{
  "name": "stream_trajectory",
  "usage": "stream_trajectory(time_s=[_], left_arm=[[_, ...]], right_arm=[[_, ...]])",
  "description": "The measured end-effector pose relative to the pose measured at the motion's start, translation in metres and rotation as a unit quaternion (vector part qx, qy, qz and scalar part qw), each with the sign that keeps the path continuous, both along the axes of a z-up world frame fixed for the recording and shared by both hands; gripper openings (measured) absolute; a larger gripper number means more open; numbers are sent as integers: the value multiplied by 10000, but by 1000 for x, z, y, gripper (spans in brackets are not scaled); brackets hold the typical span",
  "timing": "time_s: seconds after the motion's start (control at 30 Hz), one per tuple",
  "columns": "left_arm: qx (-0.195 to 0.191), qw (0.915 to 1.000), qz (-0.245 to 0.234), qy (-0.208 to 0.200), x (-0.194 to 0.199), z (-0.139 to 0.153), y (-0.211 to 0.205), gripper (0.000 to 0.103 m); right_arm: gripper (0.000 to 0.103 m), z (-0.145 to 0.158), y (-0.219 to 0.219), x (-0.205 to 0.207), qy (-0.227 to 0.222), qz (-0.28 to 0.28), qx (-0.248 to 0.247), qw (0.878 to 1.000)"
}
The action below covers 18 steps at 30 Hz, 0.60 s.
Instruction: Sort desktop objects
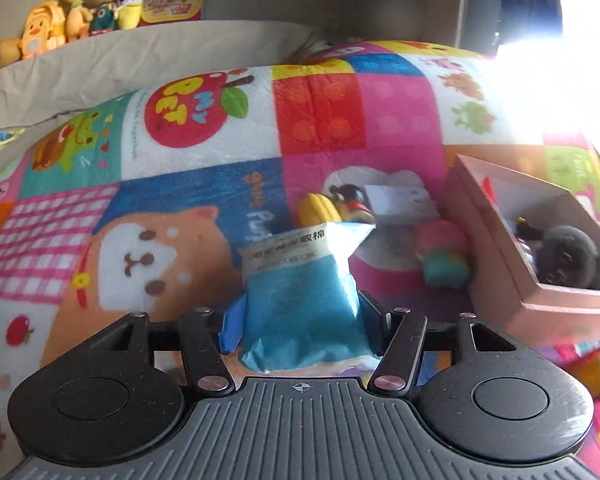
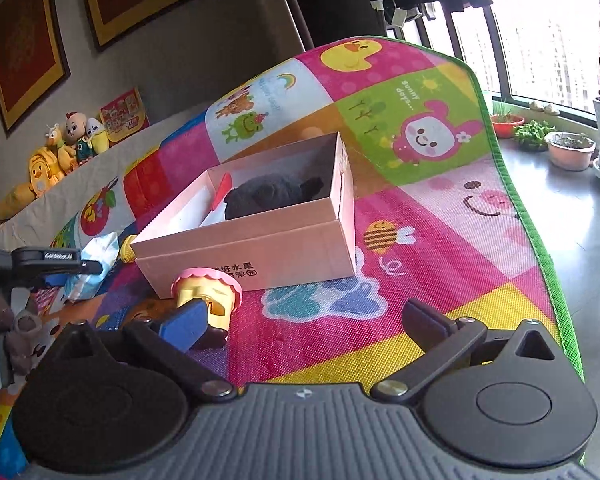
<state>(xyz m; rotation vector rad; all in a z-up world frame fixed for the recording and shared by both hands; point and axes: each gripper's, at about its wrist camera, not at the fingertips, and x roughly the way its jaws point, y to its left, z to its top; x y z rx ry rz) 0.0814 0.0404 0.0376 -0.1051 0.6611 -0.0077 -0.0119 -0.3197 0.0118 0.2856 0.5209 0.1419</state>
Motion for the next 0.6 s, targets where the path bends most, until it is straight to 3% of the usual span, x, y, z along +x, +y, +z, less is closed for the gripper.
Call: stream_trajectory(time_s=[0.13, 0.23, 0.27, 0.37, 0.6], left_arm=[[-268, 9988, -389, -83, -59, 0, -20, 64], [-244, 9975, -656, -70, -83, -7, -34, 71], [-172, 9970, -750, -113, -86, -8, -38, 80], [51, 9951, -923, -339, -92, -9, -44, 95], [-168, 9961, -803, -320, -89, -20, -35, 98]], right_arm=[[103, -2, 5, 3, 111, 105, -74, 9999], [103, -3, 7, 7, 268, 126, -134, 9995], [103, -5, 7, 12, 421, 140, -111, 9990], [103, -9, 7, 19, 653, 187, -88, 9976], [103, -8, 21, 24, 874, 390, -702, 9929]])
